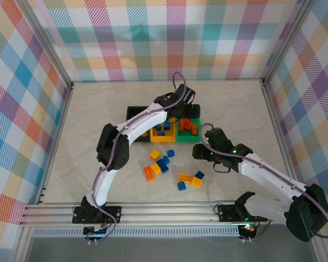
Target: Sort the legos into containers by color
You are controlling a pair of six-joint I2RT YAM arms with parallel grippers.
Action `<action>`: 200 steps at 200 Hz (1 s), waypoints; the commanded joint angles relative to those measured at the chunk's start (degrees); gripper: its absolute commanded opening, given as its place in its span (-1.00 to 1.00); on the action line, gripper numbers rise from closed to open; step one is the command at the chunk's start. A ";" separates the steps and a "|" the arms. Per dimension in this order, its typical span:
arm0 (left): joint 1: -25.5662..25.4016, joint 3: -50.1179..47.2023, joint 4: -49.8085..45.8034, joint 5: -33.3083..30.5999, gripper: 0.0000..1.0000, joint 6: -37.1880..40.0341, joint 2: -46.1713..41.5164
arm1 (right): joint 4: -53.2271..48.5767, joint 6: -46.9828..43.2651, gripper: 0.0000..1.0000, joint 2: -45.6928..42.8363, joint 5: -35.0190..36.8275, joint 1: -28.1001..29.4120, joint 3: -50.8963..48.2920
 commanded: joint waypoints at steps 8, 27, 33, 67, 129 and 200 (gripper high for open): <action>-1.74 -0.54 -0.48 1.48 0.88 0.12 -7.59 | -4.95 7.27 0.51 0.98 -2.73 -0.12 -1.52; -2.33 -9.00 3.69 1.73 1.00 -0.32 -15.58 | -6.36 12.78 0.46 2.52 -4.97 1.29 -2.95; -2.54 -13.23 5.47 1.82 1.00 -0.66 -18.48 | -6.77 14.41 0.46 3.00 -5.33 1.99 -3.46; -2.98 -36.52 11.85 1.46 1.00 -3.69 -34.25 | -8.10 18.52 0.46 5.99 -5.88 4.27 -4.27; -4.95 -63.76 10.19 -6.17 1.00 -6.75 -58.46 | -7.39 27.12 0.46 12.73 -9.08 5.47 -2.02; -4.94 -75.82 5.96 -9.53 1.00 -9.28 -71.62 | -9.64 30.25 0.14 19.21 -10.39 5.69 0.38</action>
